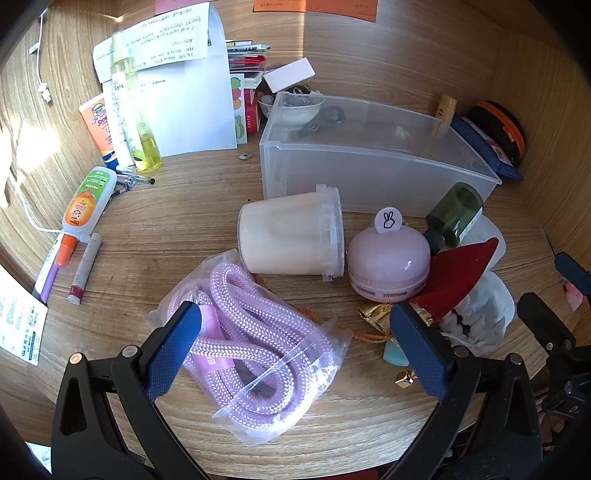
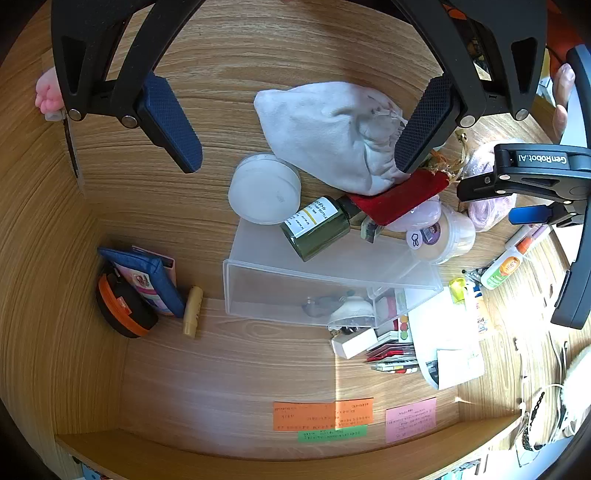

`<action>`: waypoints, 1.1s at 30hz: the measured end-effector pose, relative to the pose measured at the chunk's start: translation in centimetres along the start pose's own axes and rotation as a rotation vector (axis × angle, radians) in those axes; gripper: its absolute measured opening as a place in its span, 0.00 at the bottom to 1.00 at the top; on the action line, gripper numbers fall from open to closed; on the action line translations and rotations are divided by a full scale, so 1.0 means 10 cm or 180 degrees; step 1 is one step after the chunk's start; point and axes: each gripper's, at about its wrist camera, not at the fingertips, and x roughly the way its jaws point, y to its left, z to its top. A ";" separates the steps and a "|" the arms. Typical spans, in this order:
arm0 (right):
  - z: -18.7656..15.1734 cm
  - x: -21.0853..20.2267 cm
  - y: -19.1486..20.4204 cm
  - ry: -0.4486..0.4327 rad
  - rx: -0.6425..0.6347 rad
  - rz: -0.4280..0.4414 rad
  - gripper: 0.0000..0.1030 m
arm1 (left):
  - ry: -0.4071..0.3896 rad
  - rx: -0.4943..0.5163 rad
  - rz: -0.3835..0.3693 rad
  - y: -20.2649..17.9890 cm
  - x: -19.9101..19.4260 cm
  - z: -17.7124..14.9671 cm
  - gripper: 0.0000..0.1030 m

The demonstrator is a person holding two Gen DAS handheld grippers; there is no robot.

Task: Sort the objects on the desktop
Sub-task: 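Grasp the cream plastic tub with the left tool while the right tool grasps the white round case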

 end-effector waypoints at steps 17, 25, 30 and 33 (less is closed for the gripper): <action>-0.01 -0.01 -0.05 -0.0020 0.0069 0.0056 1.00 | -0.0042 -0.0038 -0.0025 0.11 -0.04 0.03 1.00; 0.02 0.04 -0.21 -0.0027 0.0255 0.0021 1.00 | -0.0131 -0.0111 -0.0162 0.42 -0.12 0.17 1.00; 0.06 0.10 -0.31 -0.0029 0.0149 -0.0091 1.00 | -0.0007 -0.0053 -0.0243 0.57 0.01 0.31 1.00; 0.10 0.20 -0.39 0.0081 0.0158 -0.0093 1.00 | 0.0100 0.0129 -0.0344 0.53 0.10 0.35 1.00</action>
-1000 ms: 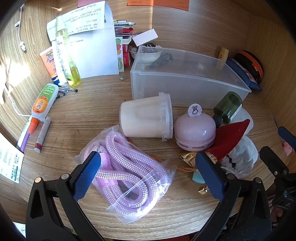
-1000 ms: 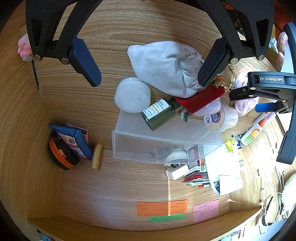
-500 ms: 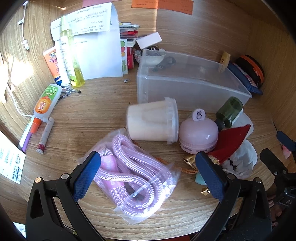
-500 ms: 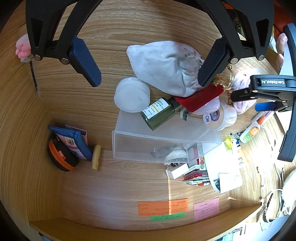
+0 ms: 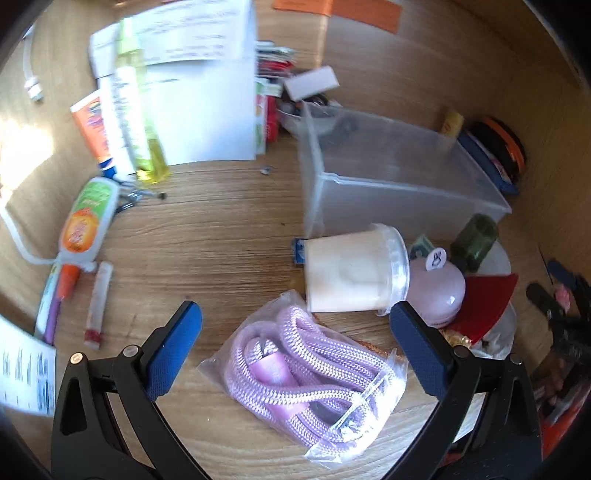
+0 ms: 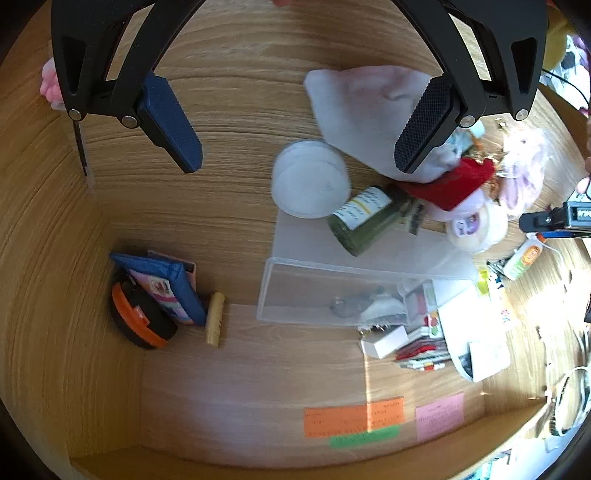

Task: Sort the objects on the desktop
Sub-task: 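Grasp the cream plastic tub with the left tool while the right tool grasps the white round case, then carry both items into the clear plastic box and open both tools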

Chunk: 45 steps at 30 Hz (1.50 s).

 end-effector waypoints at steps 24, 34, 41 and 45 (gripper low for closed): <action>0.51 0.58 0.08 0.0989 -0.0400 0.0574 0.79 | 0.0386 0.0225 -0.0439 -0.29 0.52 0.42 1.00; 0.53 0.70 0.13 0.1021 -0.0476 0.0551 0.61 | 0.0558 -0.0099 -0.0752 -0.09 0.65 0.37 0.73; 0.51 0.65 0.09 0.0959 -0.0440 0.0488 0.61 | 0.0578 0.0134 -0.0370 -0.28 0.74 0.37 0.75; 0.51 0.59 0.07 0.0904 -0.0426 0.0464 0.61 | 0.0680 0.0085 -0.0362 -0.28 0.75 0.41 0.67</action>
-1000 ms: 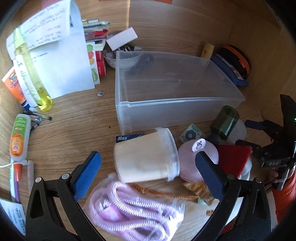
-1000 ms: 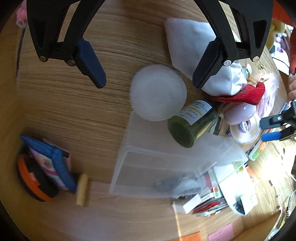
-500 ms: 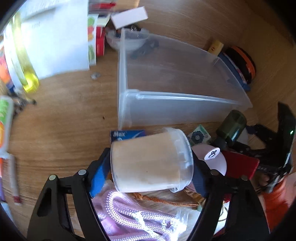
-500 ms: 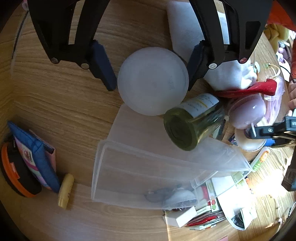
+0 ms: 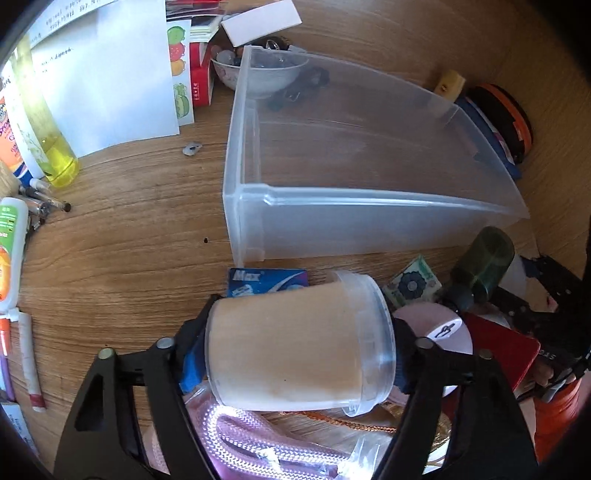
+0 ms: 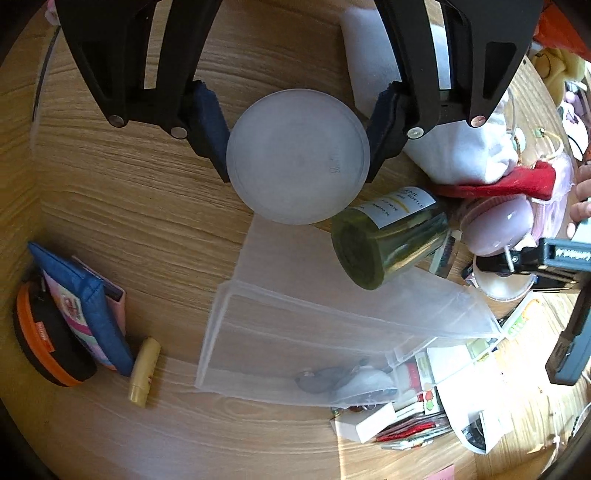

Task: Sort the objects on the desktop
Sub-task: 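Carry both items into the clear plastic box and open both tools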

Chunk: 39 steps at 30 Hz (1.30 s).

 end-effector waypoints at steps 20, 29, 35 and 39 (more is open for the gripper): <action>0.15 -0.74 0.02 -0.0574 0.0035 -0.0017 0.61 | -0.1095 0.0190 0.0082 -0.10 -0.97 -0.08 0.64; 0.44 -0.90 0.12 -0.0823 0.0049 0.0019 0.61 | -0.1298 0.0261 -0.0091 -0.27 -1.13 0.18 0.64; 0.66 -0.77 0.13 -0.0817 0.0040 0.0048 0.61 | -0.1172 0.0360 -0.0075 -0.36 -0.90 0.45 0.64; 0.80 -0.57 0.08 -0.0699 0.0077 0.0091 0.61 | -0.1009 0.0380 -0.0134 -0.37 -0.67 0.62 0.64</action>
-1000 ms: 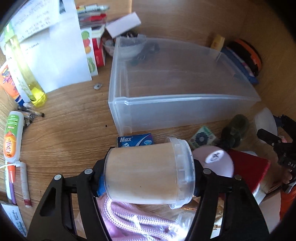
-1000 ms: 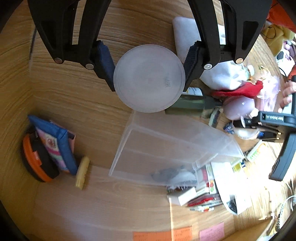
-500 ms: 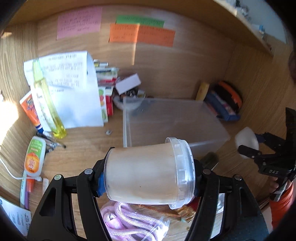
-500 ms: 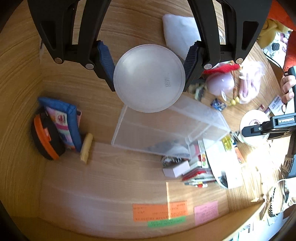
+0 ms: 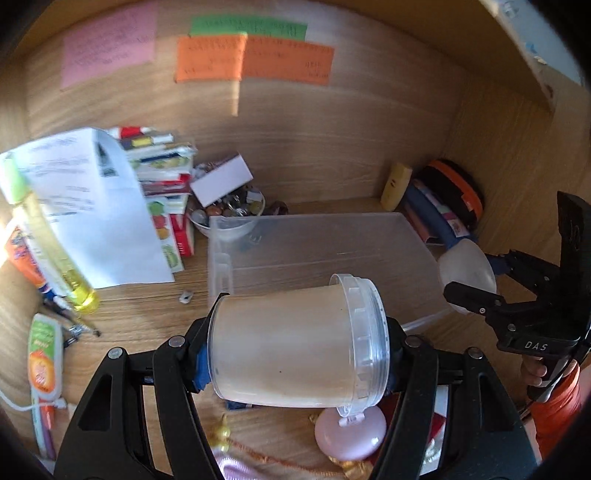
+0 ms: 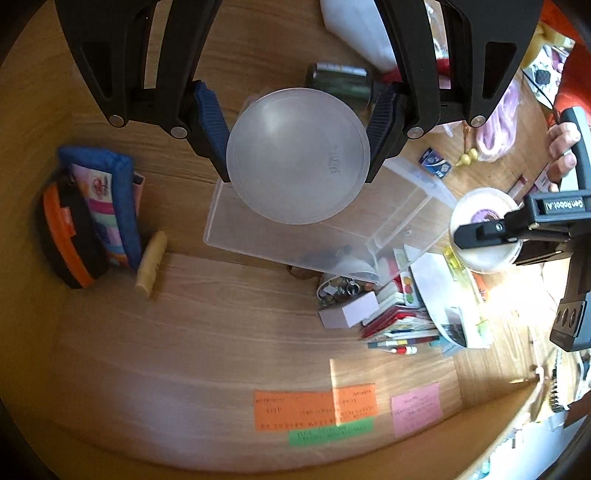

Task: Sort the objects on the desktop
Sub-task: 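Carry both items into the clear plastic box and open both tools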

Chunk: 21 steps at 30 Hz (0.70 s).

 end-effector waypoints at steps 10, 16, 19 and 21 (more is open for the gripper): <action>0.14 0.58 -0.15 0.0399 -0.0090 -0.0002 0.61 | 0.0341 -0.0016 -0.0001 0.08 0.56 0.17 0.64; 0.21 0.90 -0.11 0.0619 -0.0291 0.0016 0.61 | 0.0548 0.0037 0.0031 0.08 0.82 0.20 0.64; 0.22 1.01 -0.06 0.0676 -0.0390 0.0016 0.61 | 0.0626 0.0095 0.0059 0.06 0.92 0.17 0.64; 0.23 1.08 -0.03 0.0728 -0.0442 0.0030 0.61 | 0.0631 0.0159 0.0090 0.03 0.94 0.16 0.64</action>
